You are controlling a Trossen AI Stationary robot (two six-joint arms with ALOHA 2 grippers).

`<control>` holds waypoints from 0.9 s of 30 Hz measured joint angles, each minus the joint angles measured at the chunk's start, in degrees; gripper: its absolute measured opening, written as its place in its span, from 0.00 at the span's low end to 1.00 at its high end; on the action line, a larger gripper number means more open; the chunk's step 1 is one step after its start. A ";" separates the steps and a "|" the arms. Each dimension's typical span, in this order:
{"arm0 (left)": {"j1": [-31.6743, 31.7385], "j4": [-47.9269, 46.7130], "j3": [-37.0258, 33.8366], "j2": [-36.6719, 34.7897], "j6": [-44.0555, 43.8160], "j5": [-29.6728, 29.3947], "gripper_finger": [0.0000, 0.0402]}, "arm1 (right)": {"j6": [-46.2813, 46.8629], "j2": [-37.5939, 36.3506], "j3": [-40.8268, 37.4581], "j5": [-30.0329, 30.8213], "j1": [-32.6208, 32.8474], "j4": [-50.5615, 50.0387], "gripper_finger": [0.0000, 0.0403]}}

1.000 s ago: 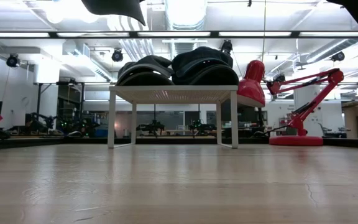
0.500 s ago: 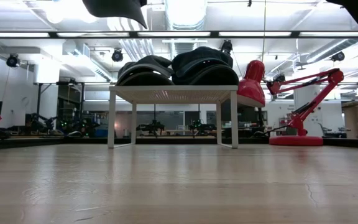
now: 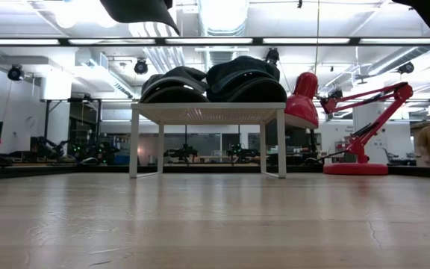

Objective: Pick & Place hat
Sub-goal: Stack the gray cap on the gray cap on the shelf

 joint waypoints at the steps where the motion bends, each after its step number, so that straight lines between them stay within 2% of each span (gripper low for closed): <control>1: 0.03 0.02 0.00 0.09 0.00 0.04 0.14 | 0.00 0.00 0.00 0.00 0.00 0.01 0.03; 16: 0.07 0.13 0.00 0.18 -0.09 0.03 0.14 | 0.42 0.00 0.00 -0.17 0.00 0.04 0.03; 18: 0.07 0.13 0.00 0.18 -0.06 0.08 0.12 | 0.42 0.00 0.00 -0.17 0.00 0.02 0.03; 21: 0.07 0.13 0.00 0.15 0.02 1.19 0.03 | 0.42 0.00 0.00 -0.21 0.03 0.04 0.03; 27: 0.09 0.16 -0.02 -0.31 0.00 1.83 0.01 | 0.82 0.00 0.00 -0.20 0.04 0.07 0.03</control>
